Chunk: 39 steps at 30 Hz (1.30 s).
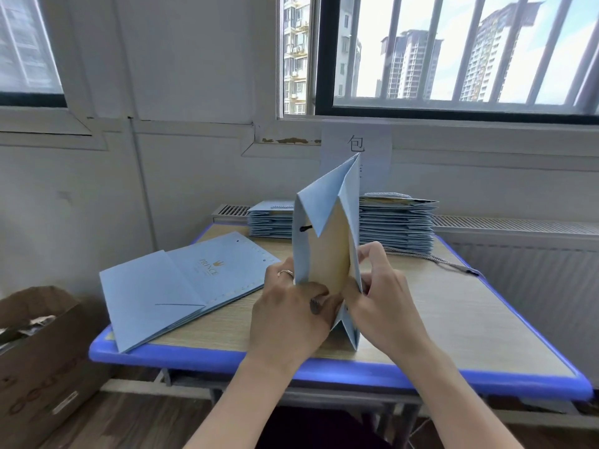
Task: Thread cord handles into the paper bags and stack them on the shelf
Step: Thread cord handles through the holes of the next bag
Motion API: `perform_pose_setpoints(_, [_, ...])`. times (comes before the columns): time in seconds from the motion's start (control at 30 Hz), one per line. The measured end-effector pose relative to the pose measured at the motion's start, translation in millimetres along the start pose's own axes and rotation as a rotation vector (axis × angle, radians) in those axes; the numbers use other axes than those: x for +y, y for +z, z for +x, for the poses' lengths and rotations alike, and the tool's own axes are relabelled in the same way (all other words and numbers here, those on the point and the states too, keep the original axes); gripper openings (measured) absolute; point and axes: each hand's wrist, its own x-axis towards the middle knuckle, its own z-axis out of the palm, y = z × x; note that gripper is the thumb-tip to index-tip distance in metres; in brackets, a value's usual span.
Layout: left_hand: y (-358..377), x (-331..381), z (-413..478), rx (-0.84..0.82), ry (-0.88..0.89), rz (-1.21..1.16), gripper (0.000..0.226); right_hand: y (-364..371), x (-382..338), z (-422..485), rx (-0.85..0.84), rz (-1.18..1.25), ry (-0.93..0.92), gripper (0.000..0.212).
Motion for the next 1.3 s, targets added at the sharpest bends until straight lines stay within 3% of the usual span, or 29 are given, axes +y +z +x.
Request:
perform_pose_setpoints(0.33, [7.0,-3.4,1.3,0.113,-0.135,0.047,0.037,-2.9,6.3,-2.8,-0.045,0.001,-0.032,0.032])
perform_pose_setpoints(0.43, [6.0,-1.2,0.3,0.128,-0.055,0.024,0.039,-0.4,6.4,-3.3,-0.044,0.015,-0.035,0.033])
perform_pose_setpoints(0.53, [-0.8,2.3,-0.9,0.133,0.009,-0.029,0.025,2.9,6.1,-5.3,-0.041,0.028,-0.04,0.03])
perform_pose_setpoints(0.67, [-7.2,4.6,-3.6,0.205,0.138,-0.161,0.031,6.7,7.1,-7.1,-0.02,0.038,-0.059,0.024])
perform_pose_setpoints(0.8, [-12.9,8.8,-4.7,0.273,0.133,-0.286,0.045,10.9,7.2,-7.6,-0.035,0.024,-0.103,0.025])
perform_pose_setpoints(1.17, [-4.8,13.3,10.0,0.341,0.076,-0.248,0.034,-21.5,7.4,-17.1,-0.29,-0.104,-0.151,0.05])
perform_pose_setpoints(1.3, [-2.9,12.9,8.8,0.342,0.103,-0.259,0.033,-68.7,31.2,-8.8,-0.122,-0.178,-0.073,0.036])
